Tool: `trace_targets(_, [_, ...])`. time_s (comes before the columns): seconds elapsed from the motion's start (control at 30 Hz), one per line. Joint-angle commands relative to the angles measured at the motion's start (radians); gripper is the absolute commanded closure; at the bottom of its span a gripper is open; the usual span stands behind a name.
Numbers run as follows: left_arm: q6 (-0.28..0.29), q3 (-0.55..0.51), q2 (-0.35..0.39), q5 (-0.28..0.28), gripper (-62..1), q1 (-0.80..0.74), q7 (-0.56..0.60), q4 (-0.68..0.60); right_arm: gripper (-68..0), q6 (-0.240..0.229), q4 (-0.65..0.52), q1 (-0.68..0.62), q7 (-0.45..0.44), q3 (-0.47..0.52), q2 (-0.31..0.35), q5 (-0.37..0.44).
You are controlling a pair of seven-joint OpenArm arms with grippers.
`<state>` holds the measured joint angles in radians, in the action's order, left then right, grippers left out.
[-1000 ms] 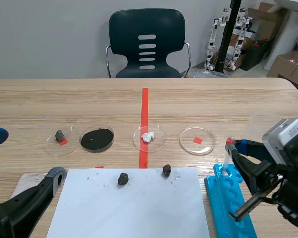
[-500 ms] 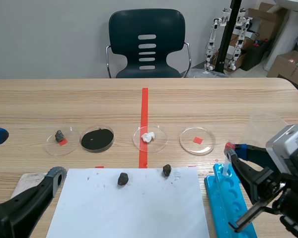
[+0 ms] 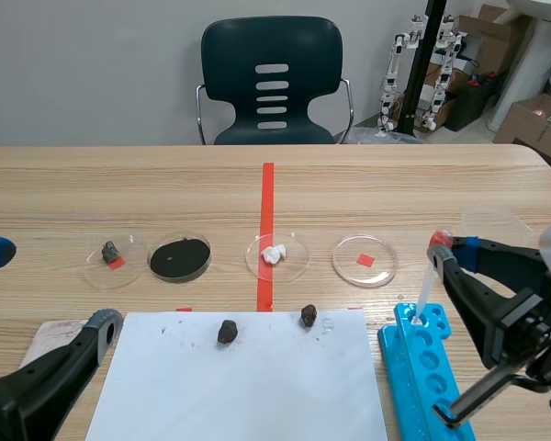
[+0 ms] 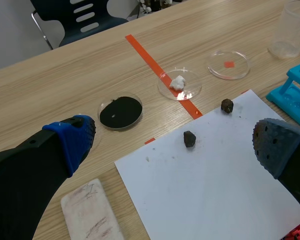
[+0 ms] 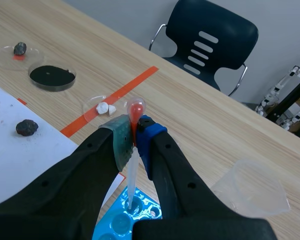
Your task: Pick up the dropper by the top with the right hand
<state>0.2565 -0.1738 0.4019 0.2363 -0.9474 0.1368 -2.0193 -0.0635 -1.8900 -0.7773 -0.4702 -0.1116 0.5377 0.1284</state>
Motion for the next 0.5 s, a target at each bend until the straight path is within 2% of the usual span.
trace_targets(0.0, [-0.001,-0.006,0.0,0.007,-62.3,0.001,0.007,-0.004,-0.4,0.012,-0.042,-0.015,-0.016,0.023,0.0,0.007])
trace_targets(0.47, [-0.001,-0.006,0.0,0.007,-62.3,0.001,0.007,-0.004,-0.4,0.019,-0.256,-0.106,-0.006,0.094,0.0,0.015])
